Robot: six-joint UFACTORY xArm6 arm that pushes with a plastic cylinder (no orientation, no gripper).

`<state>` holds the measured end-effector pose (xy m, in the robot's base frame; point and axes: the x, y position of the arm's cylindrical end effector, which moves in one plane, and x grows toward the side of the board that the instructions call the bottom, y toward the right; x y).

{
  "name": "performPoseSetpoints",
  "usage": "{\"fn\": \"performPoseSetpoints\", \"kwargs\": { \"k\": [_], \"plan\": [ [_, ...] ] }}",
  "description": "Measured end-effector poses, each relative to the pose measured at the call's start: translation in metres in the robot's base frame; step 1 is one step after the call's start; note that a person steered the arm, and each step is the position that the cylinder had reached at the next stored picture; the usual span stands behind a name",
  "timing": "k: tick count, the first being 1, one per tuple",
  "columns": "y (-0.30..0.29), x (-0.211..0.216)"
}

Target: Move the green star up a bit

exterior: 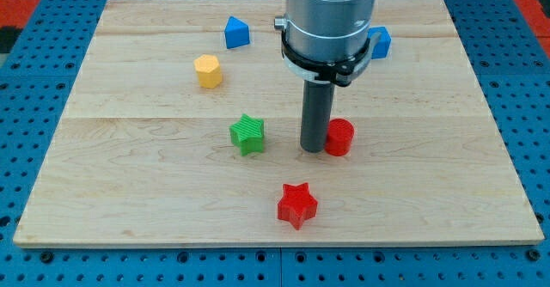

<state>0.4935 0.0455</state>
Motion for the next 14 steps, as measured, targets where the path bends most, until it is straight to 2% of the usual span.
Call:
{"fn": "performPoseSetpoints", "kwargs": {
  "k": [1,2,3,6,7,8,9,11,13,14],
  "plan": [
    [-0.019,0.046],
    [-0.064,0.051],
    [-0.084,0.039],
    [-0.084,-0.016],
    [-0.084,-0.019],
    [-0.109,-0.015],
    [-0.146,-0.030],
    [-0.106,-0.033],
    [-0.098,-0.035],
    [-0.056,-0.061]
  ]
}}
